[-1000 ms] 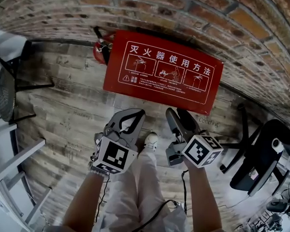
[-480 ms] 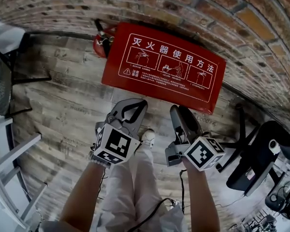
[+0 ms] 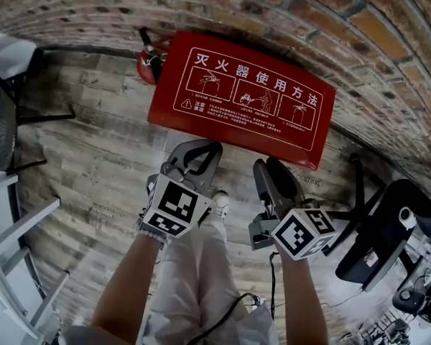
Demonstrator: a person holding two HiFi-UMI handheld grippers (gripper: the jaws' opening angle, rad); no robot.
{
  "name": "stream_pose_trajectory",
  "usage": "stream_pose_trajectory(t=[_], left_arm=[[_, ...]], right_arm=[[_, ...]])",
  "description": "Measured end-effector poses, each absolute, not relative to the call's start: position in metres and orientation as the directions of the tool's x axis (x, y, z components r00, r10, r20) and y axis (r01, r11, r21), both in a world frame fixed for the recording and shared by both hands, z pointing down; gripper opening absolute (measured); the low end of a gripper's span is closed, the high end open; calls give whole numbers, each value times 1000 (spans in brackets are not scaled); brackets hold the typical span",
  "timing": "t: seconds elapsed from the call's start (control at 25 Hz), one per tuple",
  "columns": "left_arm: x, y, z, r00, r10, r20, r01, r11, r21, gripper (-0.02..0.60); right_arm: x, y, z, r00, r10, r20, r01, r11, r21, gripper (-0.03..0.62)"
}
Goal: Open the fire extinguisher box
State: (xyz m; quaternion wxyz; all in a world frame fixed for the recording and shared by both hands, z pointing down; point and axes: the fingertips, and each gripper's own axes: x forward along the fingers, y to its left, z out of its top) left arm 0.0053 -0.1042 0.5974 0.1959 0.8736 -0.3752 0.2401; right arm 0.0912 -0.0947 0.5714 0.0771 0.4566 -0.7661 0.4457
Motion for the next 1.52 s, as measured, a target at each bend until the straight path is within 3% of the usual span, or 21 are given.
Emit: stream_pose_trajectory(t=[0.4,0.8,1.52], left_arm=[[9,-91,613,611,-525,592,-728,-666,161,-2],[9,-83,613,615,-530,584,-729,-665,164,0],[15,-96,602,607,-535,588,-732,-664,152,0]], right_arm=[[95,-95,559,-564,-664,491,-763,192,-617,107],[104,-99,531,-507,-715,482,-842,292,-453,4],[114,-169,437,-495,-781,381,-861,499,-96,5]])
